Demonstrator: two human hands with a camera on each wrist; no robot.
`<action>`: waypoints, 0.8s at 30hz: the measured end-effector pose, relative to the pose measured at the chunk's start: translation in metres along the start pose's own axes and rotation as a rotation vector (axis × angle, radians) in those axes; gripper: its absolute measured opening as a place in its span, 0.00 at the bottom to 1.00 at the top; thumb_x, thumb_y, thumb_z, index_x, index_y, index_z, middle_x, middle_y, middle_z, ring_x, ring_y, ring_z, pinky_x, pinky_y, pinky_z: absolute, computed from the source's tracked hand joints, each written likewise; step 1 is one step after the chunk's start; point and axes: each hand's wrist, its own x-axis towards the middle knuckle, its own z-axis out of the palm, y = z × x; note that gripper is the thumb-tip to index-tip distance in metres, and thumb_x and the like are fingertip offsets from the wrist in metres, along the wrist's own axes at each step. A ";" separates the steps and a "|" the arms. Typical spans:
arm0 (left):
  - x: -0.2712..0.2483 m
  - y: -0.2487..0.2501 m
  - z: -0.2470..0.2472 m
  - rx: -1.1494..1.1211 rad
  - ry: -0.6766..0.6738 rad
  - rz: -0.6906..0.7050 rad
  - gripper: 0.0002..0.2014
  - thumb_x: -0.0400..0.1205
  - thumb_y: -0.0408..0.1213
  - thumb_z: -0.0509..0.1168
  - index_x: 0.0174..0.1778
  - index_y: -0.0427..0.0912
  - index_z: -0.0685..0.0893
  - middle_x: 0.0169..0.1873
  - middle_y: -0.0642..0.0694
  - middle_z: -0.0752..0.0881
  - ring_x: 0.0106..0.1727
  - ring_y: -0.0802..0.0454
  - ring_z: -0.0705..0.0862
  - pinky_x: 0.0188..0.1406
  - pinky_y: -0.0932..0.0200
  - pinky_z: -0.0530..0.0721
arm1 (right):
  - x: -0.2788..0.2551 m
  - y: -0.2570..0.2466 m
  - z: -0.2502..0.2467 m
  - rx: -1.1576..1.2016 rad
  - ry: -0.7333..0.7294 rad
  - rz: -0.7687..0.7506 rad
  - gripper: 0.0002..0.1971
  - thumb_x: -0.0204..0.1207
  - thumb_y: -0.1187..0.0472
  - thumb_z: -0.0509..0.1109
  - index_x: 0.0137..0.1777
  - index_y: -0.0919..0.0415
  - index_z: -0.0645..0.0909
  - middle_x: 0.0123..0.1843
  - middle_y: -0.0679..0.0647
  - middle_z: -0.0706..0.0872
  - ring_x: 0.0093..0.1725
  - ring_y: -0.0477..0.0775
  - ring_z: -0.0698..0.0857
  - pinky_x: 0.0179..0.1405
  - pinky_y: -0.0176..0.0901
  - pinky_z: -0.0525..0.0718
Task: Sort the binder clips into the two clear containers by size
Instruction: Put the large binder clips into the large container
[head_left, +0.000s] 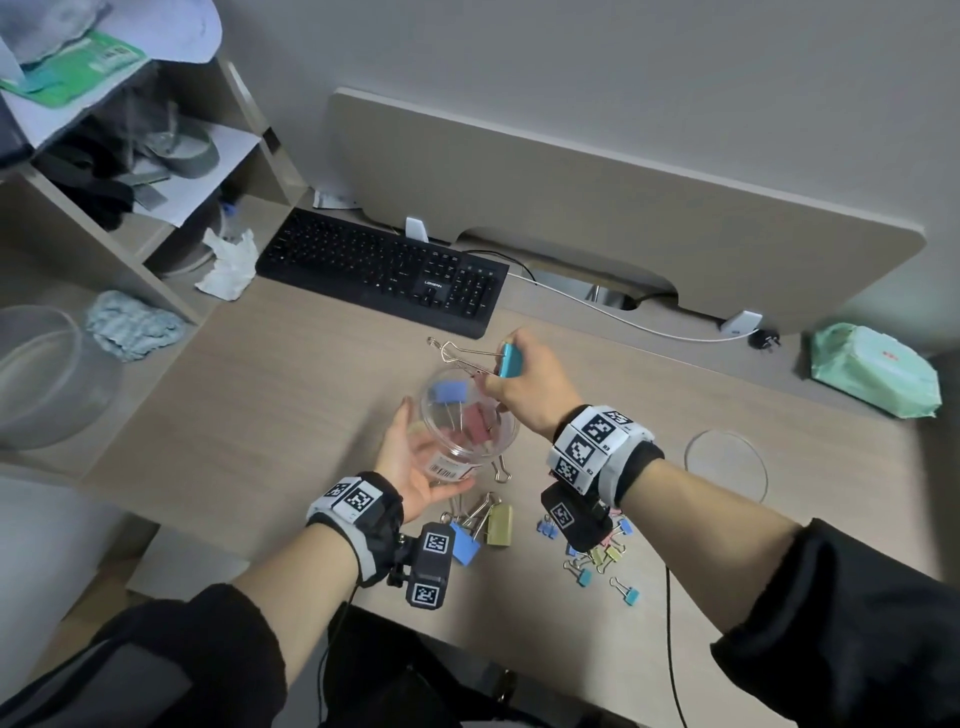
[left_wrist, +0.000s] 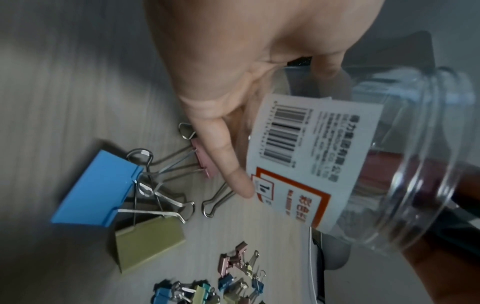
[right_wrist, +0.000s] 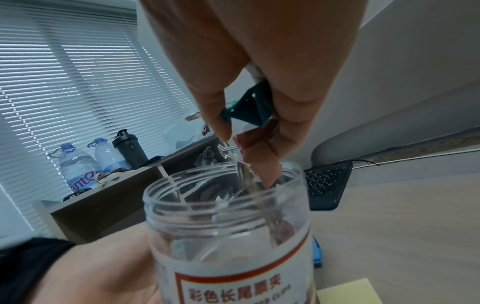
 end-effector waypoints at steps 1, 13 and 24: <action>0.001 0.001 -0.002 -0.006 0.004 0.004 0.41 0.82 0.73 0.57 0.71 0.38 0.84 0.62 0.32 0.91 0.62 0.27 0.90 0.60 0.31 0.88 | 0.000 0.001 0.000 -0.006 0.000 -0.014 0.14 0.71 0.64 0.76 0.47 0.56 0.71 0.39 0.55 0.81 0.35 0.54 0.83 0.33 0.49 0.88; 0.004 0.013 -0.001 -0.022 -0.071 0.057 0.37 0.84 0.69 0.55 0.72 0.42 0.86 0.63 0.33 0.91 0.66 0.30 0.88 0.70 0.21 0.78 | -0.003 -0.001 0.003 -0.254 -0.291 -0.046 0.15 0.67 0.68 0.77 0.49 0.61 0.76 0.42 0.56 0.85 0.39 0.56 0.86 0.37 0.50 0.88; 0.001 0.018 -0.002 -0.006 -0.056 0.068 0.37 0.85 0.70 0.52 0.72 0.42 0.85 0.63 0.31 0.90 0.65 0.29 0.88 0.67 0.23 0.82 | 0.004 -0.006 0.003 -0.672 -0.126 -0.218 0.26 0.71 0.46 0.76 0.64 0.61 0.78 0.53 0.55 0.74 0.51 0.60 0.81 0.51 0.48 0.81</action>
